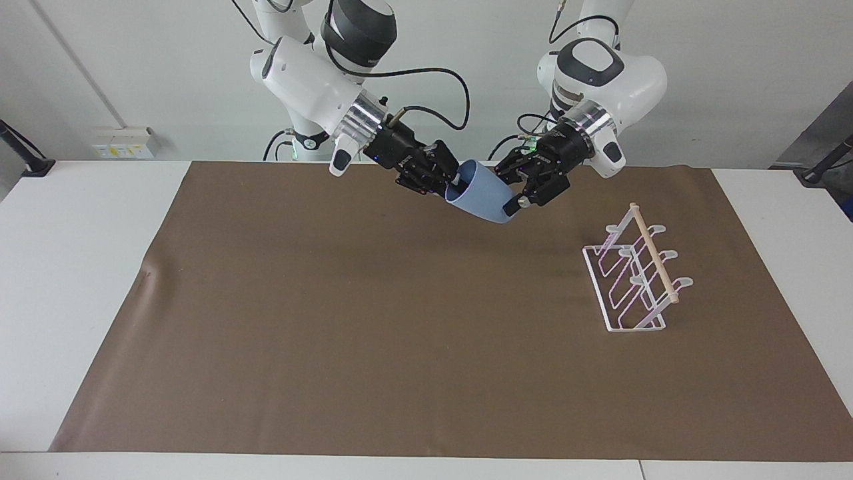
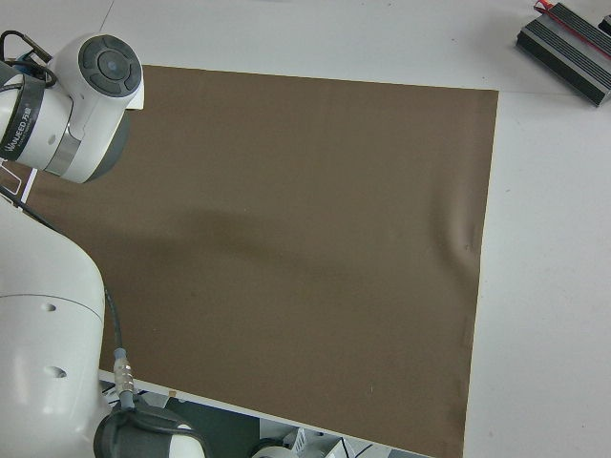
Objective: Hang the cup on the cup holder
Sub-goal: 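Close the left gripper on the cup held by the right gripper, then pull the cup away with the left gripper while the right gripper releases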
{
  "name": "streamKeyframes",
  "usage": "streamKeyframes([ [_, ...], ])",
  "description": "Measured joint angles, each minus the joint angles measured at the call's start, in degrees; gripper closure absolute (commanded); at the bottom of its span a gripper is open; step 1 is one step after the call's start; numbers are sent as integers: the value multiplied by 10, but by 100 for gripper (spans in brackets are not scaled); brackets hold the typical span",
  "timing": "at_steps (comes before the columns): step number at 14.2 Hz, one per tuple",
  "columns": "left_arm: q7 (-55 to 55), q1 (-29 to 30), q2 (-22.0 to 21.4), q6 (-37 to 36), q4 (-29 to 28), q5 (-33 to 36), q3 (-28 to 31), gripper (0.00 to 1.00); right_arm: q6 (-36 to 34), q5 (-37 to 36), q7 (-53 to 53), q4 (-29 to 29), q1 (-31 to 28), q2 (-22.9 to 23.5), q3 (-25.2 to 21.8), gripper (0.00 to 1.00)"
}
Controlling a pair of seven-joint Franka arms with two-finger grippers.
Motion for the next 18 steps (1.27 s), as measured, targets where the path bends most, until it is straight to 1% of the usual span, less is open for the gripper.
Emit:
streamKeyframes([
  [3,0,0,1,0,0,9,2,100,0,0,0,0,0,0,0,0],
  [6,0,4,3,1,-3,44,5,100,0,0,0,0,-3,0,0,0],
  [9,0,19,6,2,-5,106,10,100,1,0,-19,3,-8,0,-6,0],
  [12,4,56,8,2,-6,161,12,100,1,-3,-90,4,-16,0,-22,0],
  [14,5,76,8,2,-7,218,12,100,0,-32,-128,6,-18,-1,-36,0],
  [18,6,95,7,2,-4,346,14,100,-1,-143,-162,11,-20,-1,-52,0],
])
